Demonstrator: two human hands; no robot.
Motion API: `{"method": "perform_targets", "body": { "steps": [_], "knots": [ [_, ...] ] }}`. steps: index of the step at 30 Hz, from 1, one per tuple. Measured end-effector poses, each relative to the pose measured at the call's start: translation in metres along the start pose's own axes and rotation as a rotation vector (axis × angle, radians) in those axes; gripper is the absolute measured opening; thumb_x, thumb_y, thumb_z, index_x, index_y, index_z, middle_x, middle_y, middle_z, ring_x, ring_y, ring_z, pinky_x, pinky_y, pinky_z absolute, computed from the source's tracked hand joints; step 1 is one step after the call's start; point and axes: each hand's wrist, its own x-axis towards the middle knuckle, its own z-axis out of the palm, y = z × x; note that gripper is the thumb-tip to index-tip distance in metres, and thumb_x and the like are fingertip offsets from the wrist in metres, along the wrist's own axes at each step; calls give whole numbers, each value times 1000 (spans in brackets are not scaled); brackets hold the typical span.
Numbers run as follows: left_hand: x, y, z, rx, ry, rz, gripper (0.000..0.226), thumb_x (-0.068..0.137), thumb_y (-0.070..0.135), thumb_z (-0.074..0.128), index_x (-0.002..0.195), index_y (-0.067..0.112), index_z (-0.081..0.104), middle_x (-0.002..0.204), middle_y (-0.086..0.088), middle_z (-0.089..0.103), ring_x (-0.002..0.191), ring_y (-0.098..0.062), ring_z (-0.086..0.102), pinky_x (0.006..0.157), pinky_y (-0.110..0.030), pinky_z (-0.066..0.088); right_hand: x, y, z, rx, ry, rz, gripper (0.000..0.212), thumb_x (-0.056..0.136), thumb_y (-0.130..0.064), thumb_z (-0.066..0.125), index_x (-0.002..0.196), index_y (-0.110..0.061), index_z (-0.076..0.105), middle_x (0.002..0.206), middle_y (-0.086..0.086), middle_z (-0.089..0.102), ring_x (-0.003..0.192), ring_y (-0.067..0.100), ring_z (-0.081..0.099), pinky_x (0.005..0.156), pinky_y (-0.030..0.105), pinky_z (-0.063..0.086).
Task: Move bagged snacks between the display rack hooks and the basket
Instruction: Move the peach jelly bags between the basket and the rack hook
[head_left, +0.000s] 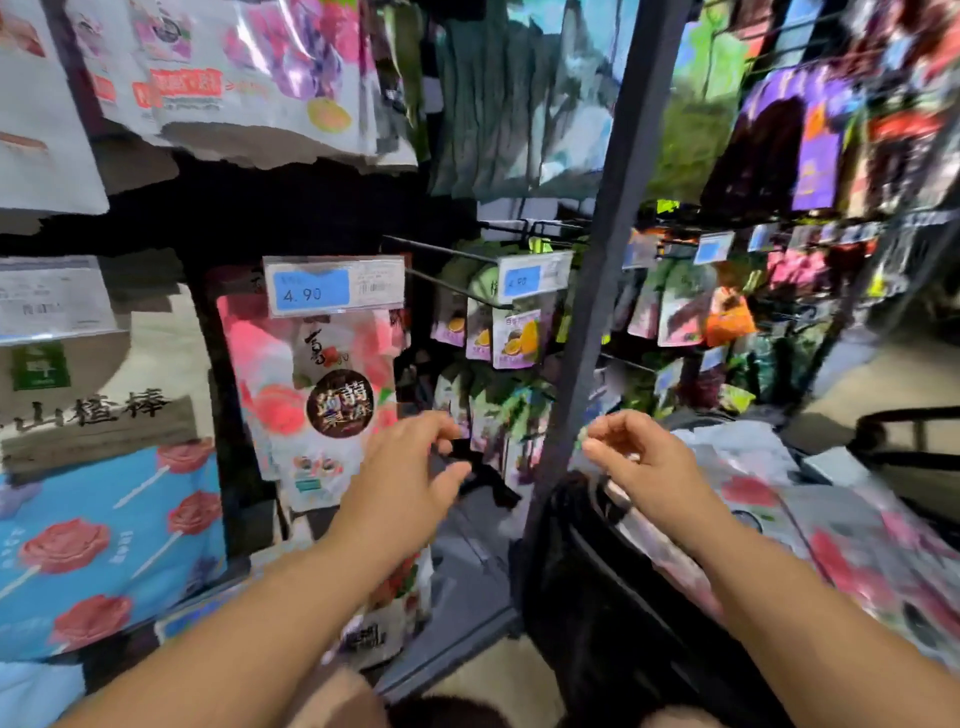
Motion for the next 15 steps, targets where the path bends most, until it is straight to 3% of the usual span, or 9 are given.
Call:
{"method": "perform_targets", "body": {
  "steps": [3,6,10,13,15],
  "knots": [
    [14,31,40,-20,-234,71,18,93,24,64,110,22,58,91,12,55,87,-13,53,73,-23,36,-14,21,-45,-96,23,89,16,87,-13,72,79,-21,61,82,-4,65,72,5,59,69,18,44],
    [23,60,82,-11,-344,176,23,92,31,65,113,24,62,102,9,60,104,-14,53,89,-26,41,-30,44,-89,-235,8,185,16,86,-18,75,80,-27,63,79,-10,65,64,-2,57,64,19,41],
    [26,88,129,-24,-429,287,37,87,42,69,121,28,63,120,7,61,119,-16,46,101,-34,40,-52,64,-130,-380,4,289,17,82,-18,79,87,-27,65,83,-14,65,73,-3,58,58,9,39],
    [27,104,157,16,-459,427,41,80,49,73,116,29,67,114,7,64,115,-21,50,99,-40,40,-64,76,-151,-475,68,251,27,76,-18,84,89,-30,63,95,-8,62,83,6,58,66,10,39],
    [27,111,172,47,-516,494,47,71,56,72,111,31,69,108,9,66,112,-22,52,96,-43,42,-66,87,-158,-571,44,214,33,73,-20,87,96,-30,65,105,-4,61,98,15,55,79,19,36]
  ]
}}
